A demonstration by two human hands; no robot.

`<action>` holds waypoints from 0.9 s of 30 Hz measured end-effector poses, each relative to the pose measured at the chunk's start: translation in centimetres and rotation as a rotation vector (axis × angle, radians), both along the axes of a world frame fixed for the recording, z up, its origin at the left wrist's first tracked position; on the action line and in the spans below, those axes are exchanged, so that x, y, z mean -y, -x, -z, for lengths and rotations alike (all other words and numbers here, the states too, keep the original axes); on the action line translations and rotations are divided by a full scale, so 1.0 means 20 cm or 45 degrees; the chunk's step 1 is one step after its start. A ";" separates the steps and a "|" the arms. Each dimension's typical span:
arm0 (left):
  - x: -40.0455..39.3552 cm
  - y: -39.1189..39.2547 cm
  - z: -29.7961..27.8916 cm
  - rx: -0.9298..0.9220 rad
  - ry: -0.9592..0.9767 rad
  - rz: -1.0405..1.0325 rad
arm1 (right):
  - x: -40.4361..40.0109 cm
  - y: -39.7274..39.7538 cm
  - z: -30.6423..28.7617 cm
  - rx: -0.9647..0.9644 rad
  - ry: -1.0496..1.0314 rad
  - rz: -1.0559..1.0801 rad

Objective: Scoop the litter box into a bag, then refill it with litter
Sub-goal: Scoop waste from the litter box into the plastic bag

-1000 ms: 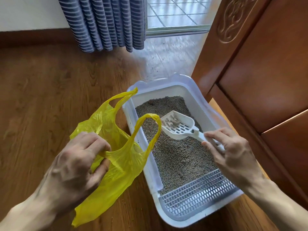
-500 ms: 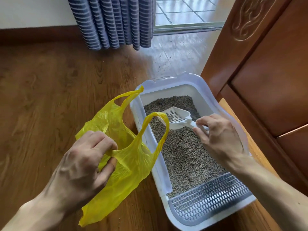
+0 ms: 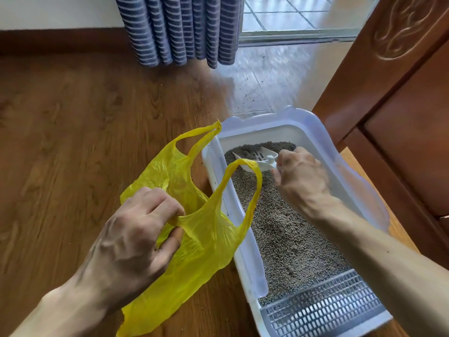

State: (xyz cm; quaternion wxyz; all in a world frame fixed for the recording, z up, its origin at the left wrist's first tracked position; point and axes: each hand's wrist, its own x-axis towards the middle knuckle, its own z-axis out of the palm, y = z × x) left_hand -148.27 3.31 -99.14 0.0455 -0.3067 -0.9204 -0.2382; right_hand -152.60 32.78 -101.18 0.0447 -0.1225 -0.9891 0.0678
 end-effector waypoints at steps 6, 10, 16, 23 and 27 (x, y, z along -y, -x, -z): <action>0.00 -0.01 0.02 0.009 0.001 0.000 | 0.05 -0.06 0.09 0.120 -0.013 0.005; 0.00 -0.03 0.02 0.002 0.025 0.017 | 0.05 -0.16 0.15 0.055 0.047 -0.034; 0.04 -0.03 0.02 -0.028 0.012 -0.018 | 0.03 -0.25 0.13 -0.025 0.101 -0.087; 0.04 -0.07 -0.01 -0.054 0.036 -0.042 | -0.04 -0.43 -0.01 -0.111 0.144 -0.249; -0.01 -0.10 -0.03 -0.063 0.066 -0.029 | -0.13 -0.52 -0.06 -0.130 0.149 -0.190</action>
